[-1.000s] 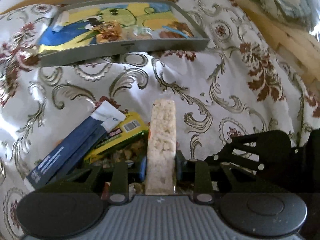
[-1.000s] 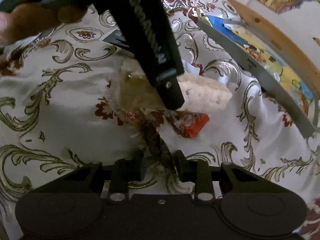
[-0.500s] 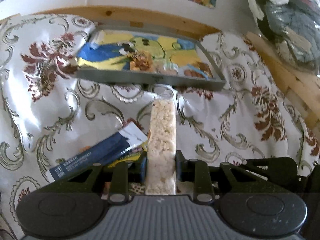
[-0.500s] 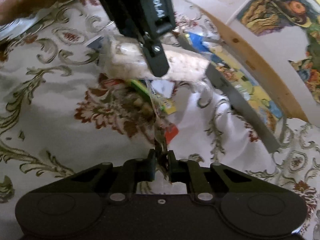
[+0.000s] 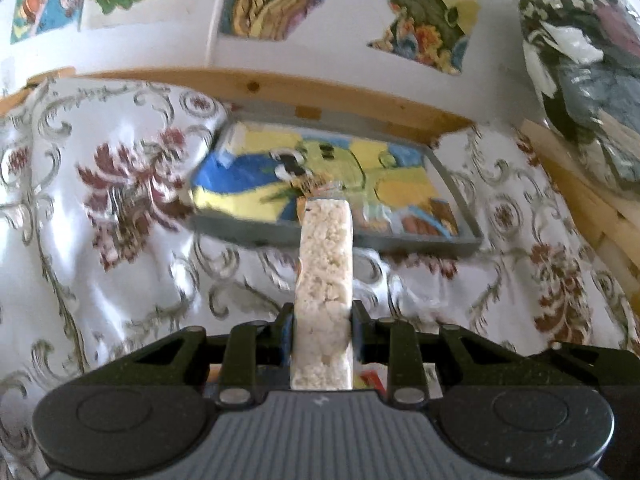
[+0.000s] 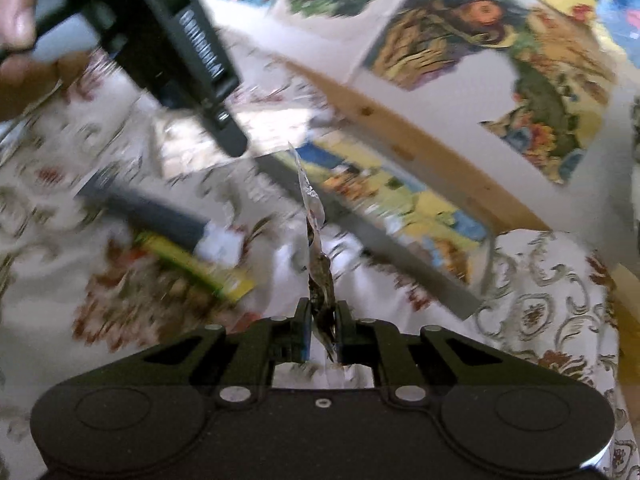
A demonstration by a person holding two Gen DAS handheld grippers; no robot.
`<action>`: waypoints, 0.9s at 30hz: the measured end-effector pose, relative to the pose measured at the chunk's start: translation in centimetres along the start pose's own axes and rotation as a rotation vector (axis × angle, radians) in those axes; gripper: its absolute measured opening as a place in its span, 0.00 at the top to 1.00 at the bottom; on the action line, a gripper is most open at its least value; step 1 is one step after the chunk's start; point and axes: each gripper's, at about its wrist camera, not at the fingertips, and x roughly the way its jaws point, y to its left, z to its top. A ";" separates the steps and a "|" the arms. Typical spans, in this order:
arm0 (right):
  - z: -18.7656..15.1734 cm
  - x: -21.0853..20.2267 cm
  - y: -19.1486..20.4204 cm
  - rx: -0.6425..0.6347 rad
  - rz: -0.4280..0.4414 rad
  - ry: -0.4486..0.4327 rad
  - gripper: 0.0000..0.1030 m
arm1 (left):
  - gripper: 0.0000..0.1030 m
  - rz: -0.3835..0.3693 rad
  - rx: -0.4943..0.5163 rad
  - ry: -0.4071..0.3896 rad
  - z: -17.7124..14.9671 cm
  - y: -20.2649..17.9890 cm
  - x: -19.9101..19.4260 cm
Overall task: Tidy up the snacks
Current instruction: 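Lift and carry the rice-cake bar with left tool while right tool carries the wrapper over tray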
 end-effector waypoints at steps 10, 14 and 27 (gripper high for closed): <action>3.8 5.4 -6.4 0.402 -0.099 -0.162 0.89 | 0.71 0.110 -0.079 -0.142 5.4 -0.7 3.2; 4.9 7.4 -8.6 0.494 -0.075 -0.228 0.89 | 0.71 0.136 -0.084 -0.179 7.4 -1.3 5.1; 4.3 14.7 -14.0 0.768 0.038 -0.156 0.89 | 0.71 0.155 -0.076 -0.138 10.3 -2.7 13.1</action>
